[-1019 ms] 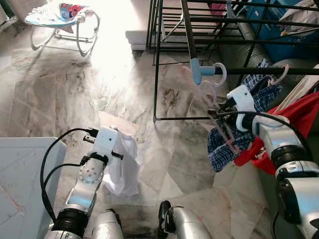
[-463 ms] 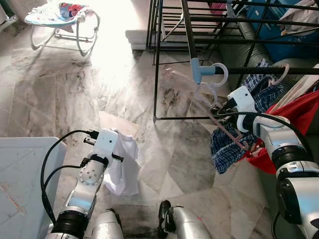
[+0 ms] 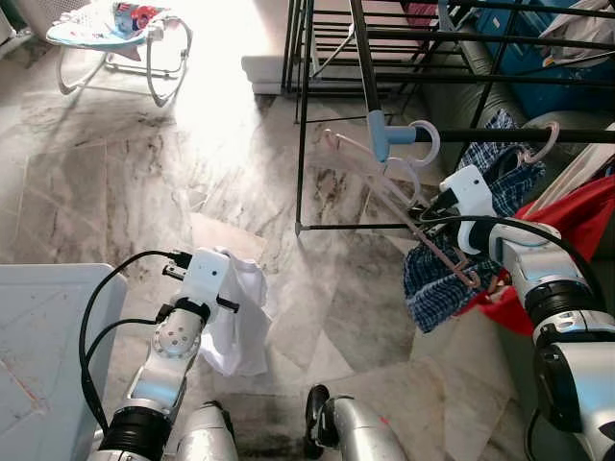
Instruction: Hang hanger
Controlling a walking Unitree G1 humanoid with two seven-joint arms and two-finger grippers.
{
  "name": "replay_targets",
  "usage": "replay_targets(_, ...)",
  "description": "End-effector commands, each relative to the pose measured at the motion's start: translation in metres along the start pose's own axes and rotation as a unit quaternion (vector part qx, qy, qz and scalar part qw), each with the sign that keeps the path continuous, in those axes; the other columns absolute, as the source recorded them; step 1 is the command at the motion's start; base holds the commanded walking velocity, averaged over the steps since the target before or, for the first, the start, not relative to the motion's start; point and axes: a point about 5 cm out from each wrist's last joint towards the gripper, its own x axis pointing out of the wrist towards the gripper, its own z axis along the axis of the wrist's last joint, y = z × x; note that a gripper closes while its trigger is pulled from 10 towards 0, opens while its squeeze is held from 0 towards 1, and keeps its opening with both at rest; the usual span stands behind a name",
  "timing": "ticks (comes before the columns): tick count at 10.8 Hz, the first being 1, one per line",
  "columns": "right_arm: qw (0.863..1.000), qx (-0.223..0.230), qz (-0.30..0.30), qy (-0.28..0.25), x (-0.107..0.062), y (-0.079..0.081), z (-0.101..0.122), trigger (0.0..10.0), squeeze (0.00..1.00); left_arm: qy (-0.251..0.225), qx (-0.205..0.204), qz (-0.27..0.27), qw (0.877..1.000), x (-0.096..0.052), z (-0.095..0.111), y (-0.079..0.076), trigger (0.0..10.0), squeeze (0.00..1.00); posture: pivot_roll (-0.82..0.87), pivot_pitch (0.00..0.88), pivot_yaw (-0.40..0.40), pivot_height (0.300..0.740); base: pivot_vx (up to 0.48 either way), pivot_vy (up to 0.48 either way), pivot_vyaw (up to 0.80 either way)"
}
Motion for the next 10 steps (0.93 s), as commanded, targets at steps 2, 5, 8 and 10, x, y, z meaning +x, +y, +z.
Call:
replay_targets(2,0.997,0.026,-0.052,-0.044,-0.002,-0.005,0.004,0.0,0.00,-0.008,0.004,-0.003,1.000,-0.002,0.003,-0.002,10.0,0.00,0.00,0.207,-0.102,0.740,0.000,0.000,0.00)
replay_targets(5,0.962,0.085,-0.173,-0.194,-0.004,0.029,-0.012,0.0,0.00,-0.014,-0.011,0.007,1.000,-0.004,0.003,-0.004,10.0,0.00,0.00,0.205,-0.114,0.740,0.000,0.000,0.00)
replay_targets(8,0.966,0.157,-0.169,-0.115,0.002,0.086,-0.077,10.0,0.00,-0.020,-0.004,0.003,1.000,-0.003,0.006,-0.003,10.0,0.00,-0.01,0.201,-0.115,0.740,0.000,0.000,0.00)
replay_targets(10,0.949,0.215,-0.214,-0.086,-0.011,0.098,-0.104,10.0,0.00,-0.034,-0.012,0.038,0.999,-0.007,0.008,0.011,10.0,0.00,0.01,0.202,-0.125,0.740,0.000,0.000,0.00)
